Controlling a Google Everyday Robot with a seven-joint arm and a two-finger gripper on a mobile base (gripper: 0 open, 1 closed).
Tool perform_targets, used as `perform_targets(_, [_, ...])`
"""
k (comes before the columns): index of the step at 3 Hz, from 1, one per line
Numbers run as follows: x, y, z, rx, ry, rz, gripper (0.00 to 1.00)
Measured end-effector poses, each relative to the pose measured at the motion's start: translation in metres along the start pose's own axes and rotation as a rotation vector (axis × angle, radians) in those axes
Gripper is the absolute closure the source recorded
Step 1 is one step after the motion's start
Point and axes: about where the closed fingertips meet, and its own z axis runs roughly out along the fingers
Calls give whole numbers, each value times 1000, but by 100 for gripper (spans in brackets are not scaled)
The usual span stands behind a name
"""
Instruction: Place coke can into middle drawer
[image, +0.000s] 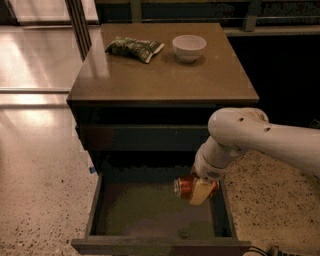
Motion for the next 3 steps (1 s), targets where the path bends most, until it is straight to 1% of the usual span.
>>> perform_targets(1, [3, 2, 16, -9, -24, 17, 100])
perform_targets(2, [5, 9, 77, -38, -34, 36, 100])
perform_targets(3, [-10, 4, 152, -38, -68, 71, 100])
